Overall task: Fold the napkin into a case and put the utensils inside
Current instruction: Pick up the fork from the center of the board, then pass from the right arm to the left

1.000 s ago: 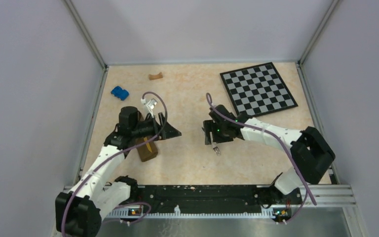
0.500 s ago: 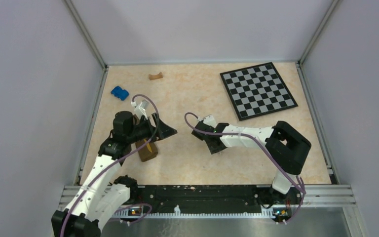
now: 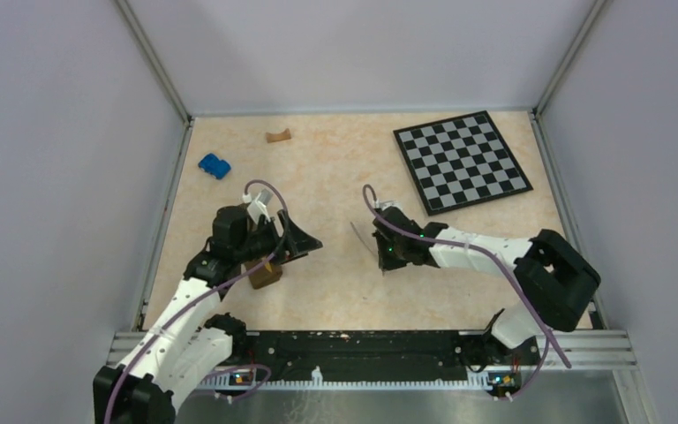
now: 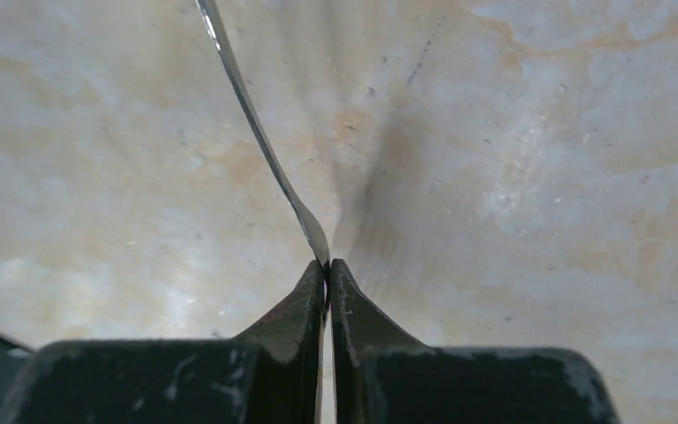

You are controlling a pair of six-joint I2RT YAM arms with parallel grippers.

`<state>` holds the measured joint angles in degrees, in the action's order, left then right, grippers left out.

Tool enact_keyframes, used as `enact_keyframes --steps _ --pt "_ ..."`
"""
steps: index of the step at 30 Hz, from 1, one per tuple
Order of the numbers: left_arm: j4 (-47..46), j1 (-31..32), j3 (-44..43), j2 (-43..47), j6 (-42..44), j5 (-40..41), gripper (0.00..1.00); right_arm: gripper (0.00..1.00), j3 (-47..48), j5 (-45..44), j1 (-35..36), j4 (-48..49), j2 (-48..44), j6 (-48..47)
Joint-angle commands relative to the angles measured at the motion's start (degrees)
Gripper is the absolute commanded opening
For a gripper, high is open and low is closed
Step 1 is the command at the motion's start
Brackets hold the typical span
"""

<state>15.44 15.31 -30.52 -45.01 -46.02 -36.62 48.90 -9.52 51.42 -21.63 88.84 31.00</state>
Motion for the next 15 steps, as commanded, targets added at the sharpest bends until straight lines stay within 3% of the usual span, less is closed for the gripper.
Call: enact_keyframes --steps 1,3,6,11,15 --pt "-8.0 6.3 1.2 -1.8 -8.2 4.8 0.77 0.0 -3.7 22.6 -5.4 18.4 -6.2 7.3" --pt "-8.3 11.5 0.3 -2.7 -10.7 12.5 0.85 0.0 -4.0 28.1 -5.7 25.3 -5.9 12.3" --pt "-8.0 17.1 -0.9 -3.5 -14.0 23.8 0.88 0.0 -6.6 31.6 -4.8 39.6 -4.3 22.7" --pt "-7.5 21.7 -2.0 -6.0 -14.9 38.4 0.75 0.0 -6.1 25.9 -0.3 47.4 -1.8 30.7" --pt "-9.2 23.2 -2.2 -7.7 -14.4 42.6 0.67 0.0 -4.2 22.6 2.7 47.5 -0.1 31.8"
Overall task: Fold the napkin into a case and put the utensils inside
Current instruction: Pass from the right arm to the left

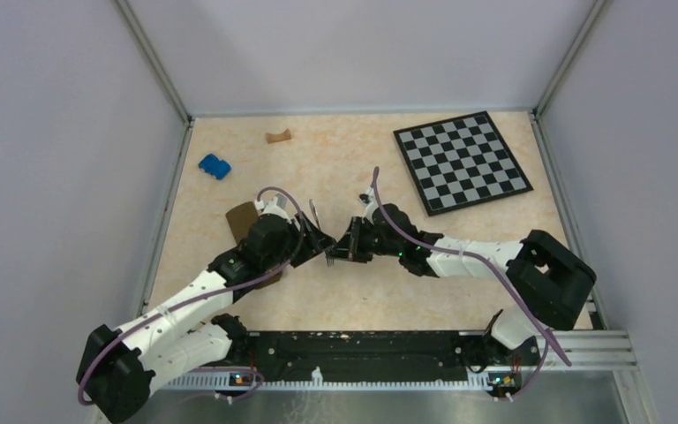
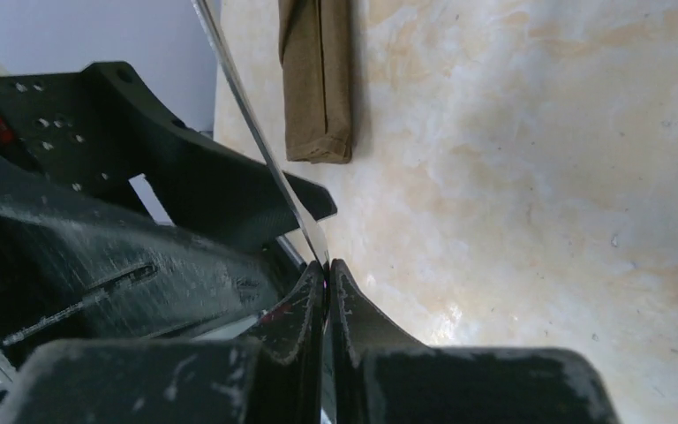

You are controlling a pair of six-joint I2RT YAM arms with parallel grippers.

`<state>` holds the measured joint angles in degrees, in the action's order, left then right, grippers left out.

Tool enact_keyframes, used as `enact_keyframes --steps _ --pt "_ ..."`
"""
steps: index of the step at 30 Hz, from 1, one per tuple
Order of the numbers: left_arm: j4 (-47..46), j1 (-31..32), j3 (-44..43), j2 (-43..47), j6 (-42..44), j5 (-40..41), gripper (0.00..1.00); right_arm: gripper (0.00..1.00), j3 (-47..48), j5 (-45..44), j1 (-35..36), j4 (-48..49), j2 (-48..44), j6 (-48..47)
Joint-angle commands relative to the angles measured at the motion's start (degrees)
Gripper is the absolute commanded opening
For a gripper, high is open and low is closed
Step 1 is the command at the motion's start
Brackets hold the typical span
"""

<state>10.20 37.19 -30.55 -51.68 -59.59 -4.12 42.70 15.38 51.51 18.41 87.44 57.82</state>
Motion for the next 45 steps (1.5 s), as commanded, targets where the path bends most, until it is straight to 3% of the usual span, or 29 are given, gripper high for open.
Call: enact_keyframes --steps 1,6,10,20,45 --pt "-4.2 1.9 -2.2 -1.1 -1.0 11.4 0.65 0.0 2.3 -2.3 3.0 7.6 1.9 5.4" --pt "-2.3 3.9 -1.9 0.6 -3.5 17.6 0.64 0.0 0.9 -4.4 3.6 8.2 1.4 7.3" --pt "-2.9 4.8 -1.2 1.2 -5.4 18.5 0.54 0.0 0.7 -5.8 3.8 8.1 0.7 7.9" --pt "-0.8 8.5 -3.2 1.8 -4.9 25.1 0.42 0.0 2.4 -6.8 4.6 7.0 1.5 9.3" --pt "2.0 10.2 -4.9 -0.1 -2.2 28.9 0.16 0.0 5.4 -7.4 6.4 5.4 1.9 8.9"
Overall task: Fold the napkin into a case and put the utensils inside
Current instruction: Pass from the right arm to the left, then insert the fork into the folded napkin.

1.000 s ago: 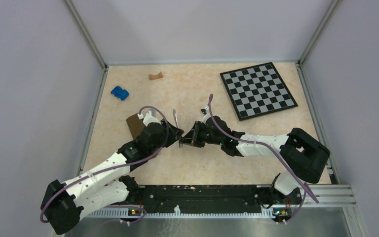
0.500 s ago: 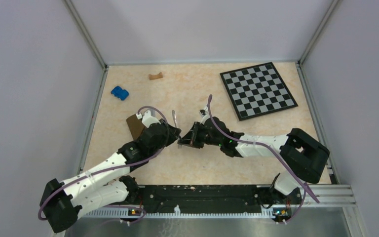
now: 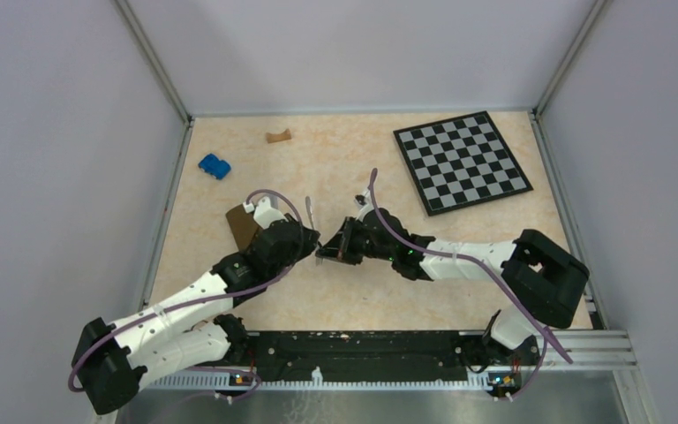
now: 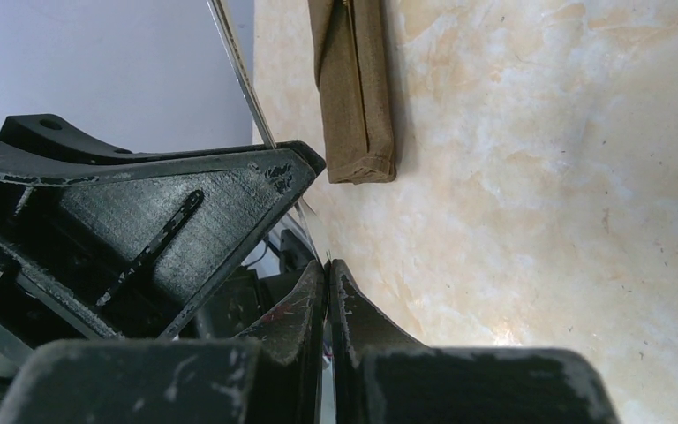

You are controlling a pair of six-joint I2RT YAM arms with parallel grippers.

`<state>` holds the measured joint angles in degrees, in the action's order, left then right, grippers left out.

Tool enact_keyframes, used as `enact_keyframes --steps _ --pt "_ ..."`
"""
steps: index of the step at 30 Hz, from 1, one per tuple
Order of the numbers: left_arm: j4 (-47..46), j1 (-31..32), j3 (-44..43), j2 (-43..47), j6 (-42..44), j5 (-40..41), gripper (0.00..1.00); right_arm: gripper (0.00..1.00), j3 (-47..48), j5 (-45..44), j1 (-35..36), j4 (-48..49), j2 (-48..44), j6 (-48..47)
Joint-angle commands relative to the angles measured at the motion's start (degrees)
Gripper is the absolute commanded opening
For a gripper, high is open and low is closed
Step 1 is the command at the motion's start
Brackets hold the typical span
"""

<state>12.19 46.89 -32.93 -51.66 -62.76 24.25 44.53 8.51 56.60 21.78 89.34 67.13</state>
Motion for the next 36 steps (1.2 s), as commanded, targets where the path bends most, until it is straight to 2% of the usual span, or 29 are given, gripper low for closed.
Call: enact_keyframes --steps 1,2,3,5,6,8,10,11,12,14,17,20,23,27,31,36 --pt "0.3 0.5 -2.5 0.0 1.1 0.7 0.14 0.0 3.7 -0.5 1.4 2.0 0.1 -0.5" --pt "0.7 0.5 -2.6 0.2 1.5 0.8 0.11 0.0 3.8 -0.4 1.4 1.9 0.3 -0.7" --pt "1.0 0.5 -2.6 0.5 1.8 1.0 0.03 0.0 4.0 -0.3 1.4 1.8 0.4 -0.9" --pt "2.6 0.5 -2.9 1.4 3.0 1.4 0.0 0.0 4.3 0.5 1.4 1.3 0.6 -2.2" --pt "3.5 0.5 -3.0 2.0 4.5 1.6 0.0 0.06 4.6 1.0 1.2 0.2 0.4 -3.7" --pt "8.2 0.4 -3.9 3.4 5.6 2.8 0.0 0.32 5.8 1.9 0.6 -3.1 -0.3 -9.4" --pt "14.6 -0.7 -6.6 5.2 8.5 1.7 0.0 0.5 6.5 3.4 -0.7 -5.5 -1.0 -15.4" --pt "19.5 -1.9 -8.6 5.5 9.9 0.6 0.0 0.57 6.6 4.3 -1.6 -5.9 -1.0 -17.6" --pt "24.7 -3.4 -11.1 5.6 11.0 -0.2 0.0 0.6 6.8 6.2 -2.5 -5.7 -0.4 -19.4" --pt "32.8 -7.3 -15.0 5.7 14.1 -3.9 0.0 0.61 7.8 11.6 -4.0 -4.3 2.4 -20.3" --pt "40.1 -16.8 -18.2 5.6 19.9 -13.7 0.0 0.61 11.2 19.8 -4.7 -1.3 9.4 -19.3" --pt "47.0 -22.3 -20.8 4.4 21.8 -15.4 0.0 0.61 16.7 25.4 -4.0 0.0 16.9 -17.8" --pt "51.5 -23.5 -22.7 1.7 19.6 -13.4 0.0 0.6 22.8 29.8 -3.6 1.0 24.0 -15.0" --pt "51.3 -23.7 -20.2 -3.6 16.3 -14.2 0.0 0.58 27.0 30.5 -3.3 -0.1 29.1 -14.3" --pt "49.5 -23.7 -18.0 -7.9 13.5 -13.1 0.0 0.52 27.8 30.7 -3.0 -0.1 31.8 -13.9" --pt "50.3 -23.7 -16.3 -12.5 12.4 -14.8 0.0 0.5 29.4 30.5 -2.2 -1.6 34.4 -14.6"
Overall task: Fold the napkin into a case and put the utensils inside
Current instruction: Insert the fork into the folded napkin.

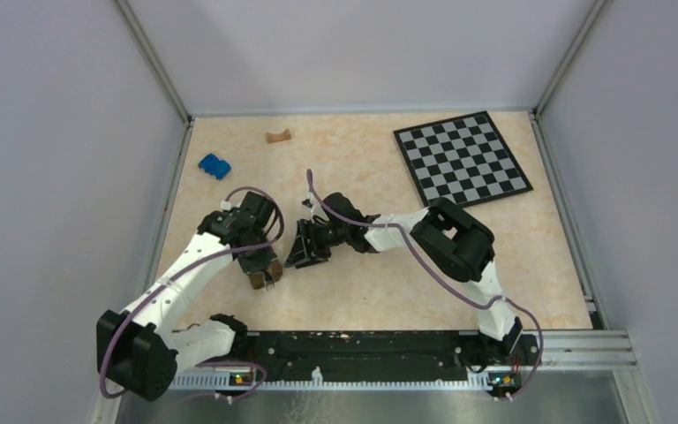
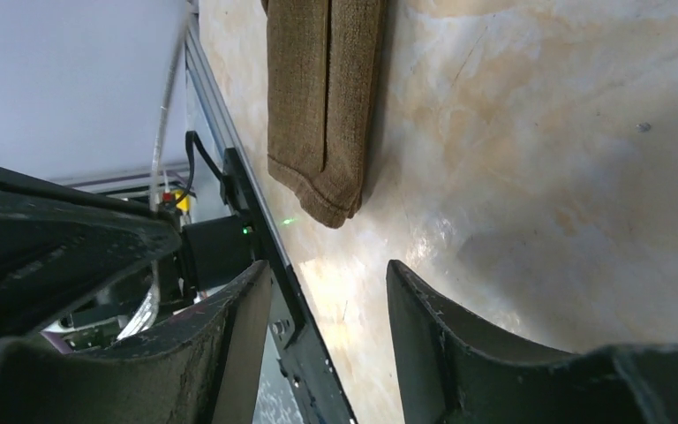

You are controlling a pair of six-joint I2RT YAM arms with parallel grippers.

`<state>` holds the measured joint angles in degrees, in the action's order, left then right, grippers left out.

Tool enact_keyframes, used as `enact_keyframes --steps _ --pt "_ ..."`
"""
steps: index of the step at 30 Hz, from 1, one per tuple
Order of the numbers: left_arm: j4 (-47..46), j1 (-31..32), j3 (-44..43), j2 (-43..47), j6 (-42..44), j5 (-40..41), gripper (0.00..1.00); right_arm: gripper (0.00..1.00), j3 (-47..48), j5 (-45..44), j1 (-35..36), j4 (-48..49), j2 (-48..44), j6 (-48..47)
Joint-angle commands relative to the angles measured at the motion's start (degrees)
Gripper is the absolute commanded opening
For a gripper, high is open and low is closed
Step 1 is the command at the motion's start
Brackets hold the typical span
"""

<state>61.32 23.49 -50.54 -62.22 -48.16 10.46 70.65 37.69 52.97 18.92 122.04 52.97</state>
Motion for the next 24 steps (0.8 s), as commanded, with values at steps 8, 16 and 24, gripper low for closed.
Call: enact_keyframes --steps 8,16,24 --pt "1.5 -0.4 3.4 -4.5 -2.7 -1.6 0.0 0.5 5.5 1.5 2.4 1.0 4.2 -0.4" --pt "-2.0 -2.1 3.6 -9.1 2.1 0.2 0.0 0.49 6.5 1.9 2.9 0.9 5.5 -0.6" --pt "-5.8 -4.1 1.6 -13.7 6.1 4.2 0.0 0.5 8.0 2.0 4.1 0.6 6.4 -0.3"
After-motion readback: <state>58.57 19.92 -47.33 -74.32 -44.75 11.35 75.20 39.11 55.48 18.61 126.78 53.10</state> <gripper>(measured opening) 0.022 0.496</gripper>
